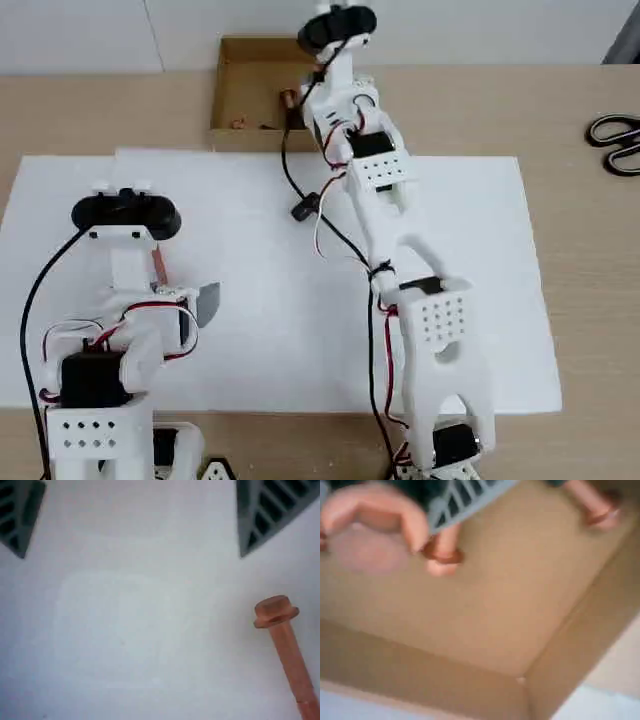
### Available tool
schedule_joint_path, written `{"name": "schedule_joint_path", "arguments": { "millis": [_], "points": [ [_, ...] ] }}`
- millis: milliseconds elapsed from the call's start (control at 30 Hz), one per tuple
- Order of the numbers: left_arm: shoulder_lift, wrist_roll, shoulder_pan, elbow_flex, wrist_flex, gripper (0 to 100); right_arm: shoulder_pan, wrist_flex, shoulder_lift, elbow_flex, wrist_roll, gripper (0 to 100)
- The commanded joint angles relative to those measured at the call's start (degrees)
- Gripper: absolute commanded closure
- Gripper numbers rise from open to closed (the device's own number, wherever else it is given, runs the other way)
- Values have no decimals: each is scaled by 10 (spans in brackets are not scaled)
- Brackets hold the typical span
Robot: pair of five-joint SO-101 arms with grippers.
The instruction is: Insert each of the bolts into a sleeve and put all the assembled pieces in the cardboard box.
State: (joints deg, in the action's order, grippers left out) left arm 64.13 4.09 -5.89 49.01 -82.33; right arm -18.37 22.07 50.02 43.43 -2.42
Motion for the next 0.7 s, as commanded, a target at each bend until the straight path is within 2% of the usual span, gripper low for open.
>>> {"name": "schedule_joint_path", "arguments": {
  "millis": [0,300,667],
  "points": [
    [5,-3,1,-22,2,742,-5,-25,18,96,7,991],
    [5,-3,1,-22,2,742,-7,-21,136,229,8,994],
    [5,-3,1,-22,2,742,-6,-20,192,261,8,977]
  ]
}}
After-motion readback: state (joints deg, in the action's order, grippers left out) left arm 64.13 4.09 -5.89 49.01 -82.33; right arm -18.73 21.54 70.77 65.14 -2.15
